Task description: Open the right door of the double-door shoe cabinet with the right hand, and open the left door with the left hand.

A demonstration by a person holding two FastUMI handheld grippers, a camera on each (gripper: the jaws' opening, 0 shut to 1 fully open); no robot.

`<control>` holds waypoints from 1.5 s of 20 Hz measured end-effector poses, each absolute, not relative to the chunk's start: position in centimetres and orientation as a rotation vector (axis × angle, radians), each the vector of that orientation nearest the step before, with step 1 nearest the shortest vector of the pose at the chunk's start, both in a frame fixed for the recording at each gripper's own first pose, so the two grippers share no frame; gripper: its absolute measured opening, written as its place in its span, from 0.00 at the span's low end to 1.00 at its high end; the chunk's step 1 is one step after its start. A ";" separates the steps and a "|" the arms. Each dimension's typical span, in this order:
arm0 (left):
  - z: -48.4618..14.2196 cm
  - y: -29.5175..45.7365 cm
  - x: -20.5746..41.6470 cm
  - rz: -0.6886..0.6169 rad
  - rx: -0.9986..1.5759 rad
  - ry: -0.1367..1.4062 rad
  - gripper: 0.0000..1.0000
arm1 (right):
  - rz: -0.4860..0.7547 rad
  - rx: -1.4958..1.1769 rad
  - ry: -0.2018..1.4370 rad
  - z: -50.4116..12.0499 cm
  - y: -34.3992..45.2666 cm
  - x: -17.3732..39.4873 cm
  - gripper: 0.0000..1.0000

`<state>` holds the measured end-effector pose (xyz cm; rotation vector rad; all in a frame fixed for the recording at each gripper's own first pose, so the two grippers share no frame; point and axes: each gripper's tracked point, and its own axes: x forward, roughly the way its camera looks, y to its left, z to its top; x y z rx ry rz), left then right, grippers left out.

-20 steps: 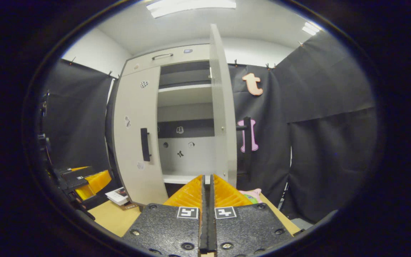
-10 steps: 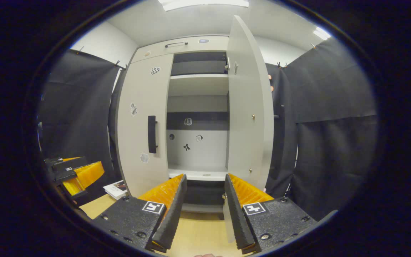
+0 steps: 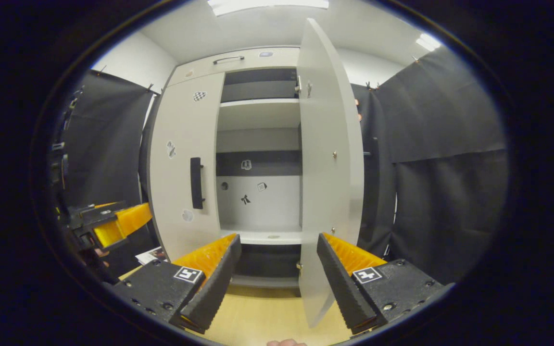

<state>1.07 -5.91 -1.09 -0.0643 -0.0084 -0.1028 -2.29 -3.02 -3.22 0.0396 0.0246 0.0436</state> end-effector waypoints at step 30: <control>-2.6 -8.6 19.0 -0.049 0.003 0.106 0.93 | 0.067 0.027 0.024 -3.1 -3.5 -1.9 0.98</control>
